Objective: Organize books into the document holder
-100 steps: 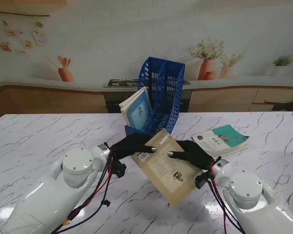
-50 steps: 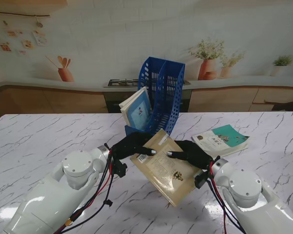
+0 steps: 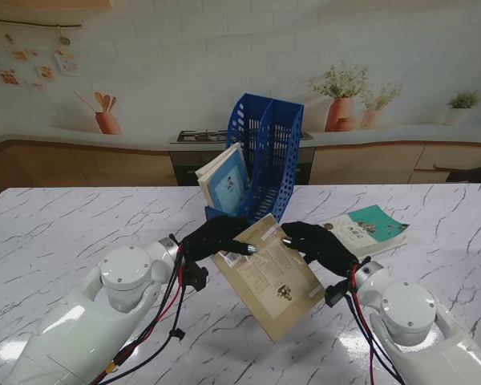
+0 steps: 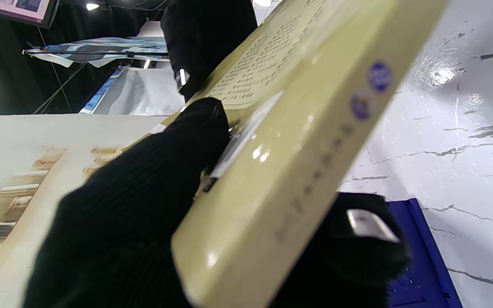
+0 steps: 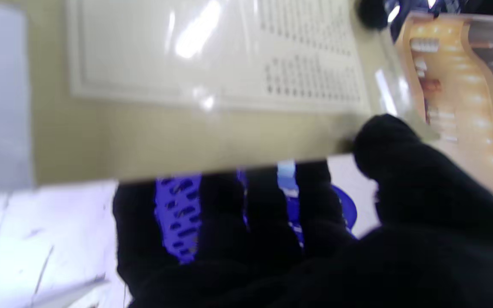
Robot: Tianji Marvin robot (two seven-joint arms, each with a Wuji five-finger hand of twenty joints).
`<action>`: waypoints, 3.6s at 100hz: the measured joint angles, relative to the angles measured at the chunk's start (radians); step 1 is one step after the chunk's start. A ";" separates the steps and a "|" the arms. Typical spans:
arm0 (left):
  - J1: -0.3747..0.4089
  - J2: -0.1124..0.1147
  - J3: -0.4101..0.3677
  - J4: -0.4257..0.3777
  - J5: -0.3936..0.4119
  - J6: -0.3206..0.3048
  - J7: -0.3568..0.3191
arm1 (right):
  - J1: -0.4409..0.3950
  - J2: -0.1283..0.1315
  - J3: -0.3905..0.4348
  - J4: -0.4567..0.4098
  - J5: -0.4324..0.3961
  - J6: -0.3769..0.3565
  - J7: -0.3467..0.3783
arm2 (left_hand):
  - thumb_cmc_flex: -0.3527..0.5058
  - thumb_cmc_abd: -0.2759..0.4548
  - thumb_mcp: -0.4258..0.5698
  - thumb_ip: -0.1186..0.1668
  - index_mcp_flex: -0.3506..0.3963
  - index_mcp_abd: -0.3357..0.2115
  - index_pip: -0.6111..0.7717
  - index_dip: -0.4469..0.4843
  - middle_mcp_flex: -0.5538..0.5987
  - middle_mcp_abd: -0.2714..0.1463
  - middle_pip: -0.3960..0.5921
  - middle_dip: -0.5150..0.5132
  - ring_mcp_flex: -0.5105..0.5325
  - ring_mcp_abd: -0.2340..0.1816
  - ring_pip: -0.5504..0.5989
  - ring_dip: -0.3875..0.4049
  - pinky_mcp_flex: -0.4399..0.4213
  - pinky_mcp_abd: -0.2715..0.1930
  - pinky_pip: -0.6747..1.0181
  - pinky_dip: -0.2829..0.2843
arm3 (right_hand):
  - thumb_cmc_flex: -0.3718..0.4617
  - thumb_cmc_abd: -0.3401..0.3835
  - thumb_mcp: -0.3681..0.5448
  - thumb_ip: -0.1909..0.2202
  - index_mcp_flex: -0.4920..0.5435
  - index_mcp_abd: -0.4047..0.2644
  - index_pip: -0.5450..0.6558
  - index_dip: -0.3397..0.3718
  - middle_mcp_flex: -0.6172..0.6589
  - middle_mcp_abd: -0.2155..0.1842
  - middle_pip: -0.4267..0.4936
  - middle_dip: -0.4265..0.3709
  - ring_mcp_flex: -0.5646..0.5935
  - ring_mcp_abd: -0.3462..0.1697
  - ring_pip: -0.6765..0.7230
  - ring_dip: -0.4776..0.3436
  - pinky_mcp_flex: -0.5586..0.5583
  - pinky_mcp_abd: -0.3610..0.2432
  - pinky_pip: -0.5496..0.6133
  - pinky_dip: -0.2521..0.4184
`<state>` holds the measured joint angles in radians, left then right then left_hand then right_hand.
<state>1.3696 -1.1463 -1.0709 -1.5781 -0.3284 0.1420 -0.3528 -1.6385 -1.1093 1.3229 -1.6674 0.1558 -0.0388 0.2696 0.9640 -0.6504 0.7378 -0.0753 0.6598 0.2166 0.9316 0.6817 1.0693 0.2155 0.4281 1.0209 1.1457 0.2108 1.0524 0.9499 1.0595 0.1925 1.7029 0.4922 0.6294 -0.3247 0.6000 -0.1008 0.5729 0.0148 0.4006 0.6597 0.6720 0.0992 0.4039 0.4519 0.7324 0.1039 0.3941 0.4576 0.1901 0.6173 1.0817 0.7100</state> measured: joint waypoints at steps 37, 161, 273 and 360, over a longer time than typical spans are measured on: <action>0.030 0.008 -0.074 -0.105 0.107 0.064 0.037 | -0.070 -0.035 0.091 -0.053 -0.140 0.008 -0.202 | 0.000 -0.001 0.003 0.000 0.001 0.000 0.000 0.026 0.001 0.000 0.000 0.019 0.009 -0.003 0.002 0.003 0.007 -0.001 0.001 0.006 | -0.021 -0.006 -0.012 0.000 0.001 0.011 -0.023 0.011 0.007 0.008 -0.012 -0.003 0.001 0.001 -0.027 -0.001 -0.013 0.000 -0.024 -0.004; -0.311 -0.016 -0.062 -0.099 0.378 0.320 0.222 | -0.061 -0.058 0.082 -0.017 -0.160 -0.019 -0.315 | -0.011 -0.003 0.024 -0.010 0.013 -0.001 -0.001 0.051 0.012 -0.007 0.010 0.024 0.019 -0.015 0.021 -0.004 0.013 -0.010 0.004 0.013 | -0.043 -0.024 0.016 0.000 0.002 0.011 -0.023 0.012 0.011 0.006 0.000 -0.003 0.026 0.001 -0.028 -0.001 -0.005 0.000 -0.024 -0.019; -0.571 -0.113 0.162 0.262 0.336 0.206 0.337 | -0.050 -0.058 0.096 0.007 -0.132 -0.011 -0.290 | -0.011 -0.012 0.033 -0.010 0.024 -0.001 -0.001 0.052 0.023 -0.008 0.022 0.024 0.025 -0.026 0.051 -0.013 0.017 -0.020 0.004 0.013 | -0.043 -0.024 0.015 0.000 0.002 0.011 -0.023 0.012 0.009 0.006 0.000 -0.014 0.026 0.001 -0.038 -0.001 -0.003 0.000 -0.024 -0.023; -0.548 -0.096 0.131 0.201 0.418 0.267 0.305 | -0.035 -0.057 0.090 0.039 -0.120 -0.023 -0.282 | -0.011 -0.013 0.036 -0.011 0.027 -0.001 -0.001 0.062 0.023 -0.013 0.026 0.024 0.027 -0.027 0.056 -0.026 0.018 -0.020 0.004 0.013 | -0.043 -0.024 0.017 0.000 0.052 0.011 -0.024 0.012 0.011 0.005 -0.001 -0.016 0.026 0.001 -0.040 -0.001 -0.003 0.000 -0.024 -0.023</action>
<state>0.8218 -1.2425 -0.9396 -1.3772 0.0894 0.4086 -0.0476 -1.6732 -1.1667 1.4129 -1.6282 0.0363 -0.0623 -0.0125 0.9530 -0.6639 0.7734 -0.0862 0.6866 0.2158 0.9310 0.7435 1.0925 0.2027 0.4545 1.0450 1.1726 0.1842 1.1081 0.9237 1.0777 0.1728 1.7066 0.5051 0.5867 -0.3490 0.6175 -0.1008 0.6246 0.0261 0.3770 0.6717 0.6827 0.1044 0.4032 0.4357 0.7587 0.1046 0.3546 0.4564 0.1867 0.6174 1.0579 0.6870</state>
